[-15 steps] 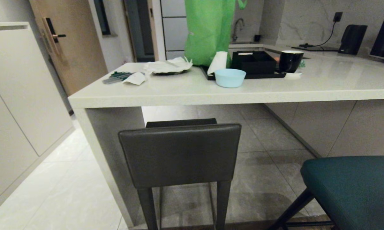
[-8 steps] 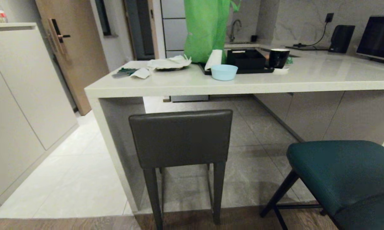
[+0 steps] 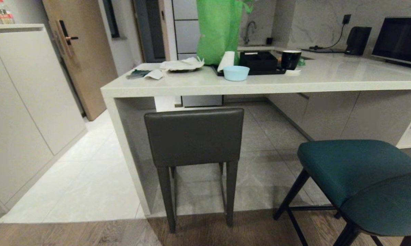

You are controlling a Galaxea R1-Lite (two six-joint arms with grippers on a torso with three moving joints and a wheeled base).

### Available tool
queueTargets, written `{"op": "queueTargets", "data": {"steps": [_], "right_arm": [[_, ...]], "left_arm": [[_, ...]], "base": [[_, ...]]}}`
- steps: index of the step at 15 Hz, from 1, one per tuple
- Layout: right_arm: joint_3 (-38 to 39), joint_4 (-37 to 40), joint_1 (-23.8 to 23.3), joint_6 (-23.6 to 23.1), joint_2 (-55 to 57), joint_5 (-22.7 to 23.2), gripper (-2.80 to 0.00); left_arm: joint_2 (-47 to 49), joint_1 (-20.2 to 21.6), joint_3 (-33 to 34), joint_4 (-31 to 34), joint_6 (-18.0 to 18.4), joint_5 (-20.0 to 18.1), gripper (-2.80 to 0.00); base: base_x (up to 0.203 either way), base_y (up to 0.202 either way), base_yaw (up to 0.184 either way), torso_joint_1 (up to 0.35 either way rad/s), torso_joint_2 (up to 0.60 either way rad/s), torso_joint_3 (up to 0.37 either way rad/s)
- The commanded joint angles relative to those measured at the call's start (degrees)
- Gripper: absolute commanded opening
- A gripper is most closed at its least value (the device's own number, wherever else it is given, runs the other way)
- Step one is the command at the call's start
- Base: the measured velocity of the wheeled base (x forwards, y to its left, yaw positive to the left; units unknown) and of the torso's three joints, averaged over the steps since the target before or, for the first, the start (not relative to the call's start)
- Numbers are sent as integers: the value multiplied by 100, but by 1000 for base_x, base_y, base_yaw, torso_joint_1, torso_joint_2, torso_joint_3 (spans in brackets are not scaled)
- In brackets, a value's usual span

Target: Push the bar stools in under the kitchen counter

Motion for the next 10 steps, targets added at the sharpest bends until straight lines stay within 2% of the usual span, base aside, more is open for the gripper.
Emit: {"op": "queueTargets", "data": {"steps": [1, 2, 6, 10], "right_arm": [[-6, -1, 2, -2, 13, 3, -280], [-6, -1, 2, -2, 13, 3, -280], [-3, -1, 10, -4, 13, 3, -280], [0, -4, 2, -2, 13, 3, -280]], "left_arm": [[10, -1, 18, 20, -275, 28, -280], [10, 7, 18, 56, -447, 46, -280], [10, 7, 9, 67, -324, 72, -280], [10, 7, 9, 67, -315, 72, -280]], "base": [[0, 0, 0, 0, 0, 0], [0, 0, 0, 0, 0, 0], [0, 0, 0, 0, 0, 0], [-3, -153, -1, 2, 3, 3]]}}
